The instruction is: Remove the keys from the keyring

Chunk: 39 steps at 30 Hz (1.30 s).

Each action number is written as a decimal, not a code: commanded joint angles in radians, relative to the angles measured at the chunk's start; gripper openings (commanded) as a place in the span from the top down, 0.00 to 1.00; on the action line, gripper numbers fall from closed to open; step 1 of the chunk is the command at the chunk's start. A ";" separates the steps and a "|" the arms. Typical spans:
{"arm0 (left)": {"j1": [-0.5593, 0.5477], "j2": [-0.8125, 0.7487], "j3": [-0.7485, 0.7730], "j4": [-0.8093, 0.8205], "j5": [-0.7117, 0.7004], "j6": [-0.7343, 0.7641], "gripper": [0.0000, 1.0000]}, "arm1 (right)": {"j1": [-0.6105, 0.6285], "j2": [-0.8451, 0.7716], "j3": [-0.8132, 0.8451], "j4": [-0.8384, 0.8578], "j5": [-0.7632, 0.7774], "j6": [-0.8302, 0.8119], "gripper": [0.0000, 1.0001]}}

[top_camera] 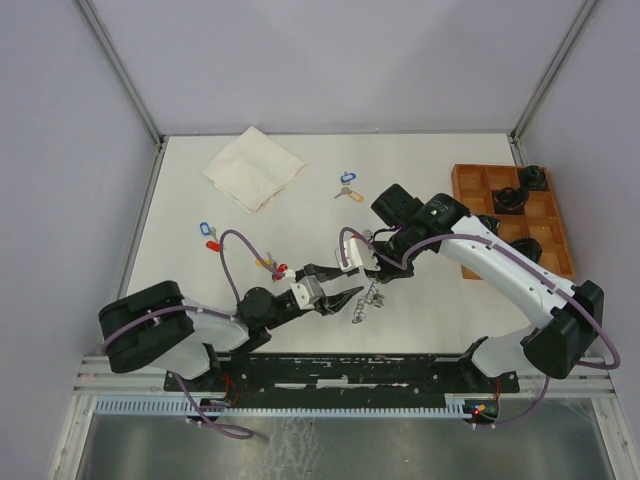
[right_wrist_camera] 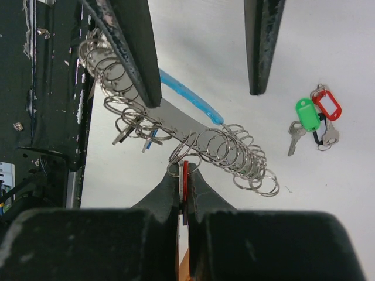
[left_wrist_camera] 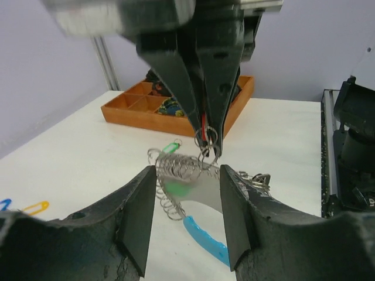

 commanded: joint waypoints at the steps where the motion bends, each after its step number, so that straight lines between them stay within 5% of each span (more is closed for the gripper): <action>1: 0.006 -0.090 0.072 -0.144 0.037 0.102 0.46 | 0.002 -0.026 0.042 0.005 -0.035 0.008 0.99; 17: 0.011 -0.035 0.152 -0.190 0.136 0.066 0.54 | 0.002 -0.029 0.039 0.007 -0.041 0.006 0.99; 39: 0.014 0.006 0.160 -0.185 0.116 0.045 0.80 | 0.002 -0.035 0.039 0.006 -0.039 0.005 0.99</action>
